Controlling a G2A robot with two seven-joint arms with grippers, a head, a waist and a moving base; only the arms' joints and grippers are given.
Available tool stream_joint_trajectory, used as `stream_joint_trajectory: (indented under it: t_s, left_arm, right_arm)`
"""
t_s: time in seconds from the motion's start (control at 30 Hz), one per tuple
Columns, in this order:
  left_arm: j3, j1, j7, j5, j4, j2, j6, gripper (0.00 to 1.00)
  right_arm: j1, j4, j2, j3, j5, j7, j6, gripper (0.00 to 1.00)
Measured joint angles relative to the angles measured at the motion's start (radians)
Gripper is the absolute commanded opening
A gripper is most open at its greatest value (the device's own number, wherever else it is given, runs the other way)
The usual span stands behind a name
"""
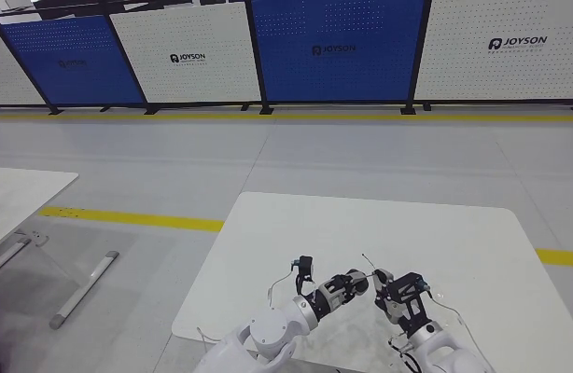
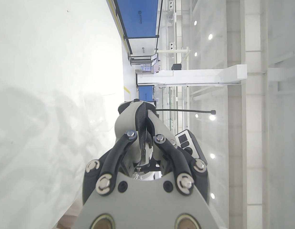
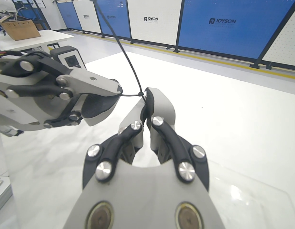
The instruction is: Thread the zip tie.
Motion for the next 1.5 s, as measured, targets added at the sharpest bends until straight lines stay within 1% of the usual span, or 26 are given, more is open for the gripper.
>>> stream_joint_trajectory:
  t_s: [0.3, 0.33, 0.37, 0.4, 0.43, 0.6, 0.63, 0.7, 0.77, 0.87, 1.0, 1.07, 1.1, 1.13, 1.17, 1.2, 1.23, 1.5]
  left_arm:
    - [0.003, 0.004, 0.005, 0.001, -0.009, -0.001, -0.016, 0.0]
    - [0.003, 0.005, 0.006, 0.001, -0.009, -0.001, -0.02, 0.0]
    - [0.003, 0.005, 0.007, 0.001, -0.01, -0.001, -0.023, 0.0]
    - [0.003, 0.006, 0.008, 0.003, -0.01, -0.001, -0.024, 0.0]
    - [0.003, 0.006, 0.011, 0.005, -0.009, -0.001, -0.024, 0.0]
    - [0.004, 0.005, 0.019, 0.012, -0.006, -0.001, -0.023, 0.0]
    - [0.005, 0.005, 0.02, 0.013, -0.005, -0.002, -0.023, 0.0]
    - [0.006, 0.004, 0.021, 0.013, -0.003, -0.002, -0.021, 0.0]
    - [0.007, 0.003, 0.023, 0.013, -0.001, -0.003, -0.019, 0.0]
    - [0.009, 0.002, 0.026, 0.016, 0.001, -0.003, -0.018, 0.0]
    - [0.014, 0.004, 0.026, 0.024, 0.0, -0.004, -0.021, 0.0]
    - [0.015, 0.006, 0.025, 0.027, -0.001, -0.003, -0.022, 0.0]
    - [0.015, 0.008, 0.024, 0.028, -0.002, -0.003, -0.022, 0.0]
    - [0.015, 0.009, 0.024, 0.03, -0.003, -0.003, -0.023, 0.0]
    - [0.015, 0.01, 0.024, 0.031, -0.003, -0.003, -0.023, 0.0]
    - [0.015, 0.01, 0.024, 0.032, -0.004, -0.003, -0.023, 0.0]
    - [0.014, 0.011, 0.024, 0.033, -0.005, -0.002, -0.024, 0.0]
    - [0.013, 0.012, 0.023, 0.026, -0.008, -0.003, -0.023, 0.0]
  right_arm:
    - [0.005, 0.011, 0.001, 0.0, 0.009, 0.007, -0.009, 0.0]
    - [0.006, 0.013, 0.001, 0.001, 0.01, 0.009, -0.01, 0.11]
    - [0.006, 0.015, 0.001, 0.001, 0.012, 0.011, -0.01, 0.3]
    - [0.006, 0.016, 0.001, 0.002, 0.013, 0.013, -0.011, 0.44]
    - [0.005, 0.017, 0.001, 0.003, 0.016, 0.014, -0.012, 0.47]
    - [-0.006, 0.014, 0.004, 0.012, 0.023, 0.008, -0.017, 0.45]
    - [-0.008, 0.013, 0.004, 0.014, 0.023, 0.008, -0.016, 0.42]
    - [-0.011, 0.012, 0.005, 0.015, 0.024, 0.007, -0.015, 0.41]
    - [-0.014, 0.009, 0.005, 0.017, 0.024, 0.006, -0.013, 0.37]
    - [-0.02, 0.002, 0.006, 0.02, 0.021, 0.005, -0.01, 0.35]
    - [-0.026, -0.01, 0.008, 0.025, 0.018, 0.002, -0.004, 0.26]
    - [-0.027, -0.013, 0.008, 0.026, 0.016, 0.002, 0.0, 0.24]
    - [-0.027, -0.014, 0.008, 0.026, 0.015, 0.002, 0.001, 0.21]
    - [-0.028, -0.016, 0.008, 0.026, 0.014, 0.003, 0.003, 0.13]
    - [-0.028, -0.017, 0.008, 0.026, 0.013, 0.003, 0.003, 0.11]
    - [-0.029, -0.019, 0.008, 0.026, 0.012, 0.003, 0.004, 0.02]
    - [-0.03, -0.02, 0.009, 0.026, 0.011, 0.003, 0.004, 0.0]
    - [-0.036, -0.025, 0.009, 0.026, 0.009, 0.003, 0.009, 0.0]
